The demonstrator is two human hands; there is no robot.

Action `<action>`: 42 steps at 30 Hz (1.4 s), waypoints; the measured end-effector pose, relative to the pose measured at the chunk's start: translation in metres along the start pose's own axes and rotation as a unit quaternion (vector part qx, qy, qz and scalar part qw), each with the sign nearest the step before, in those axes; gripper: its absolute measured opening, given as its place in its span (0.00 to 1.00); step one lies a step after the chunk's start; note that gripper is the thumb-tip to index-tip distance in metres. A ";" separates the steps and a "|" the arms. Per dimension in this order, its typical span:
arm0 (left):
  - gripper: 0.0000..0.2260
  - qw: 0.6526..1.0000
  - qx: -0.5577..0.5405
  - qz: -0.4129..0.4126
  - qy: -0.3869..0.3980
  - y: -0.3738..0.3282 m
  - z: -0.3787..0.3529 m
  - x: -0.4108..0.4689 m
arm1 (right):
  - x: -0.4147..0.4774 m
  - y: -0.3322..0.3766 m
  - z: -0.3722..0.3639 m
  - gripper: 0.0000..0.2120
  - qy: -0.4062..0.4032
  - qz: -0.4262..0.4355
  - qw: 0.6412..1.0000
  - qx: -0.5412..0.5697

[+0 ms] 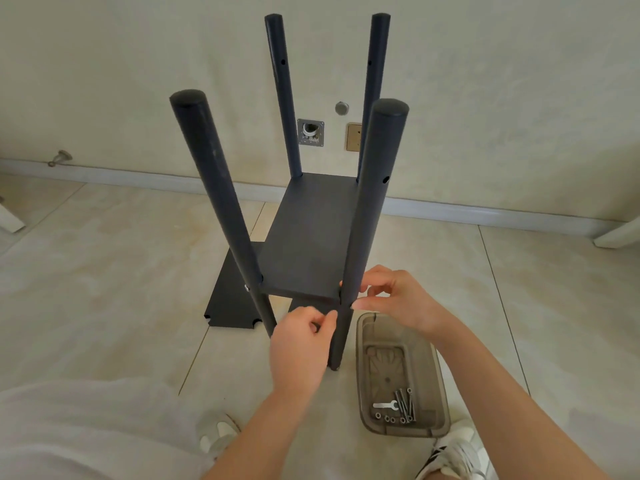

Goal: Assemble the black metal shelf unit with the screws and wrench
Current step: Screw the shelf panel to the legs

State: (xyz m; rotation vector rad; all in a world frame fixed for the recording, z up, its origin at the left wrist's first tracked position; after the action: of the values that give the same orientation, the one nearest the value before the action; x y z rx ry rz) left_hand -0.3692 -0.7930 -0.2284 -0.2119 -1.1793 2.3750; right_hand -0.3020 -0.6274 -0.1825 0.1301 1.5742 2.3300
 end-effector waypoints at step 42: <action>0.23 0.949 0.215 -0.225 0.037 -0.019 0.003 0.032 | 0.016 -0.015 -0.006 0.15 -0.011 -0.172 0.970 0.170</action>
State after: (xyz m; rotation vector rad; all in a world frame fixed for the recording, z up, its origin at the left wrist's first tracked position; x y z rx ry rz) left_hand -0.3920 -0.7704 -0.2094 0.1054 -0.5691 2.1207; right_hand -0.3157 -0.6224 -0.2000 -0.0377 1.8093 1.7808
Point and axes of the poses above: each hand's wrist, its own x-axis towards the middle knuckle, its own z-axis out of the back of the hand, y = z × x, the point moved 1 cm from there along x, towards the middle knuckle, and after that the axes turned 2 degrees about y, right-handed, at the moved point
